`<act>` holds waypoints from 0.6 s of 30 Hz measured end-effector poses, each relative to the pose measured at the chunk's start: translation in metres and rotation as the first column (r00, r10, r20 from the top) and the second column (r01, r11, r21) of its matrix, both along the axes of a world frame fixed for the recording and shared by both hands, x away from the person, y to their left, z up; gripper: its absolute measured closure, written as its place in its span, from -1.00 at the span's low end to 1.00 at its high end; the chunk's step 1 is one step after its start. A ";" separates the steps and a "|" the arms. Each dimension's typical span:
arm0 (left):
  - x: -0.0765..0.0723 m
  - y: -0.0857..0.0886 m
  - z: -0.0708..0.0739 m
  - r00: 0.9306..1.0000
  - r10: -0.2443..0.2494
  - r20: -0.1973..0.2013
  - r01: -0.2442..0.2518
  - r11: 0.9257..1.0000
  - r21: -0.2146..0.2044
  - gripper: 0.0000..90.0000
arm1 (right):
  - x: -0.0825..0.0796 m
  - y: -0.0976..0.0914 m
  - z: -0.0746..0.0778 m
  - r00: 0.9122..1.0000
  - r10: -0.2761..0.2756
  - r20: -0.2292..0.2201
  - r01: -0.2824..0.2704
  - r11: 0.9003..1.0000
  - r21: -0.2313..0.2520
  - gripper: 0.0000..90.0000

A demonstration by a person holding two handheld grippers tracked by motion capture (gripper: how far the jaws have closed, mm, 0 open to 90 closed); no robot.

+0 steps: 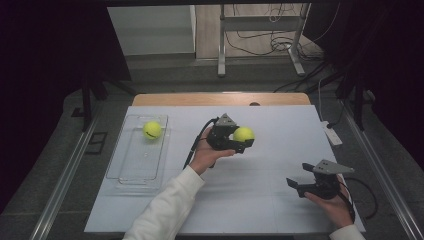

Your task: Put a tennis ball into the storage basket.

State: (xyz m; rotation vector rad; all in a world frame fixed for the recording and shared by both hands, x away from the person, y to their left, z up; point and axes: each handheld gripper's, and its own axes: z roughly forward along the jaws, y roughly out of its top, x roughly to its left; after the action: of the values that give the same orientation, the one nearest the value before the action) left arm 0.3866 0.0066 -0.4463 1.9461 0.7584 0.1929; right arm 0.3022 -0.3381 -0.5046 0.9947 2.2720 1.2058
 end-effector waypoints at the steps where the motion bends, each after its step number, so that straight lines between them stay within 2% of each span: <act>1: 0.000 0.000 0.000 1.000 0.000 0.000 0.000 1.000 0.000 -0.41 | 0.000 0.000 0.000 1.000 0.000 -0.001 0.000 1.000 -0.001 -0.69; 18: -0.004 0.011 0.003 1.000 0.017 0.016 -0.017 1.000 0.003 -0.41 | 0.000 -0.001 0.000 1.000 -0.003 -0.001 0.003 1.000 0.002 -0.69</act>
State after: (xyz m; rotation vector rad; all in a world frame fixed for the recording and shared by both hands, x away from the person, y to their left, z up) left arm 0.3830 0.0178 -0.4431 1.9396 0.7646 0.2192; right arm 0.3018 -0.3387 -0.5043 0.9985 2.2698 1.2070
